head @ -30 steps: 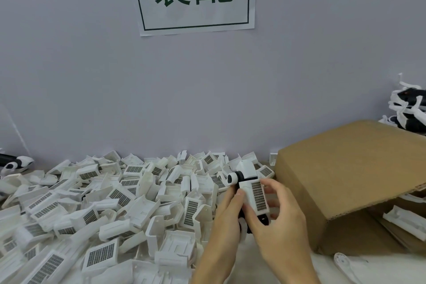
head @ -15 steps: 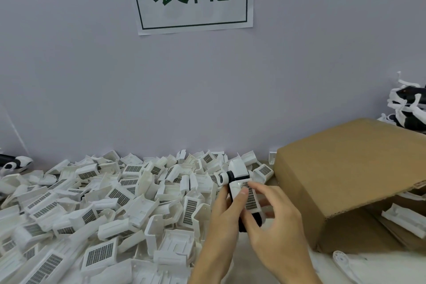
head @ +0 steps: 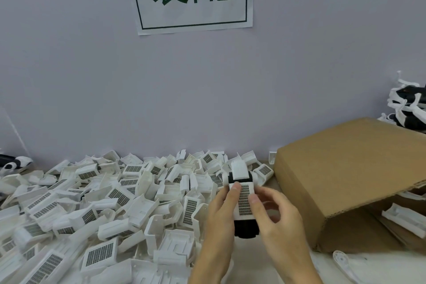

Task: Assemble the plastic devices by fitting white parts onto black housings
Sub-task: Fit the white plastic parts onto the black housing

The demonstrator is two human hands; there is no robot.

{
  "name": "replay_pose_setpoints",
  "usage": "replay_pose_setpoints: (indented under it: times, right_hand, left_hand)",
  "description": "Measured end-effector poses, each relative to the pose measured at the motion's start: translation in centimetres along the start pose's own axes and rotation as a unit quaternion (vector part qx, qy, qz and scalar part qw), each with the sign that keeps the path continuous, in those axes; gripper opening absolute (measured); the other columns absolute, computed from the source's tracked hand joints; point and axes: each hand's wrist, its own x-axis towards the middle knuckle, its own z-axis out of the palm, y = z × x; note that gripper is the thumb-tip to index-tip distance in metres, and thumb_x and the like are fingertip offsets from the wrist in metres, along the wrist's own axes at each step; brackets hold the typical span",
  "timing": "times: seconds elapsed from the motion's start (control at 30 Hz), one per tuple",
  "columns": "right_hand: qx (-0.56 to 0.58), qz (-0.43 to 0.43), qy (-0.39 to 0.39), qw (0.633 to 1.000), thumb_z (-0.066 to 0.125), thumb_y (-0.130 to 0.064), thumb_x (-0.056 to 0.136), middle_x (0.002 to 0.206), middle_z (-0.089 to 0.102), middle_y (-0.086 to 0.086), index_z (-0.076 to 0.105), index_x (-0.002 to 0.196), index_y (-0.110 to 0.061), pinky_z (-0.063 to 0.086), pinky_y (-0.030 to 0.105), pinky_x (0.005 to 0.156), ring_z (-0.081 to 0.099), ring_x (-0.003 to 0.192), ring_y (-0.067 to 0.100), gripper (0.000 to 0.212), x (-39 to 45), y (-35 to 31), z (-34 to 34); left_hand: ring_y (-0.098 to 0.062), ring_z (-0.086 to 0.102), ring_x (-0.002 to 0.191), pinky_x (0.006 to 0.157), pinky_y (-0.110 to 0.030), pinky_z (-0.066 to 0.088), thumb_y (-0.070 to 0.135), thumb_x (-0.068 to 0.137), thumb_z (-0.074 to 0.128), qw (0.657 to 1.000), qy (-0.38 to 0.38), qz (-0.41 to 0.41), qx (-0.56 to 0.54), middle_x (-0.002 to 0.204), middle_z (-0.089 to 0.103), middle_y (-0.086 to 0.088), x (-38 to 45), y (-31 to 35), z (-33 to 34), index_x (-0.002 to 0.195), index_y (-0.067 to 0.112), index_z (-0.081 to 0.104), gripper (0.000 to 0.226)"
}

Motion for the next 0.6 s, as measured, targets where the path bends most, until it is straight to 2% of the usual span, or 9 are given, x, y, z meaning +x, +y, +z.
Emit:
replay_pose_setpoints:
  times: [0.03, 0.07, 0.17, 0.2, 0.33, 0.43, 0.6]
  right_hand:
    - [0.011, 0.019, 0.004, 1.000, 0.068, -0.033, 0.090, 0.097, 0.071, -0.006, 0.071, 0.094, -0.032, 0.053, 0.021, 0.072, 0.068, 0.090, 0.008, 0.005, 0.1, -0.1, 0.0]
    - [0.023, 0.037, 0.000, 0.999, 0.065, -0.036, 0.091, 0.097, 0.072, -0.004, 0.073, 0.092, -0.029, 0.052, 0.018, 0.070, 0.068, 0.087, 0.006, 0.010, 0.1, -0.3, 0.0]
    - [0.059, 0.092, -0.051, 0.993, 0.056, -0.055, 0.086, 0.092, 0.076, 0.001, 0.079, 0.089, -0.019, 0.055, 0.023, 0.071, 0.073, 0.085, 0.011, 0.043, 0.2, -0.8, 0.1]
    - [0.081, 0.102, -0.065, 0.989, 0.054, -0.058, 0.083, 0.089, 0.078, 0.001, 0.081, 0.087, -0.018, 0.056, 0.023, 0.068, 0.074, 0.084, 0.012, 0.048, 0.1, -1.1, 0.1]
    - [0.168, 0.125, -0.075, 0.975, 0.054, -0.054, 0.081, 0.083, 0.078, 0.004, 0.081, 0.084, -0.031, 0.055, 0.020, 0.057, 0.076, 0.078, 0.014, 0.035, 0.1, -1.8, 0.4]
    - [0.189, 0.139, -0.065, 0.970, 0.057, -0.053, 0.079, 0.084, 0.078, 0.006, 0.082, 0.085, -0.029, 0.056, 0.021, 0.055, 0.076, 0.078, 0.016, 0.036, 0.1, -1.8, 0.6]
    - [0.192, 0.141, -0.061, 0.969, 0.059, -0.054, 0.079, 0.086, 0.079, 0.006, 0.082, 0.083, -0.027, 0.057, 0.024, 0.060, 0.076, 0.081, 0.017, 0.036, 0.0, -1.4, 0.5]
  left_hand:
    - [-0.033, 0.073, 0.096, 0.082, -0.045, 0.057, 0.045, 0.088, 0.062, 1.000, -0.003, 0.004, 0.006, 0.101, 0.076, -0.017, 0.0, 0.1, 0.1, 0.096, 0.020, 0.078, 0.031]
    - [-0.030, 0.073, 0.090, 0.081, -0.044, 0.056, 0.050, 0.083, 0.063, 1.000, -0.006, 0.010, 0.014, 0.098, 0.075, -0.018, 0.0, 0.1, 0.1, 0.094, 0.017, 0.078, 0.037]
    - [-0.022, 0.069, 0.076, 0.071, -0.042, 0.053, 0.058, 0.076, 0.062, 0.998, -0.020, 0.033, 0.047, 0.084, 0.073, -0.014, -0.2, 0.2, 0.3, 0.088, 0.014, 0.077, 0.048]
    - [-0.021, 0.068, 0.074, 0.068, -0.042, 0.052, 0.059, 0.077, 0.061, 0.997, -0.027, 0.041, 0.061, 0.080, 0.072, -0.012, -0.3, 0.3, 0.4, 0.088, 0.015, 0.077, 0.048]
    - [-0.023, 0.064, 0.071, 0.061, -0.038, 0.051, 0.053, 0.084, 0.057, 0.995, -0.033, 0.057, 0.080, 0.077, 0.067, -0.012, -0.5, 0.6, 0.6, 0.087, 0.008, 0.075, 0.048]
    - [-0.026, 0.060, 0.072, 0.063, -0.039, 0.048, 0.052, 0.085, 0.055, 0.994, -0.031, 0.061, 0.087, 0.077, 0.064, -0.015, -0.6, 0.6, 0.6, 0.089, -0.001, 0.071, 0.056]
    - [-0.022, 0.063, 0.069, 0.064, -0.038, 0.048, 0.052, 0.089, 0.052, 0.993, -0.032, 0.049, 0.099, 0.073, 0.067, -0.009, -0.8, 0.7, 0.5, 0.081, 0.008, 0.075, 0.050]
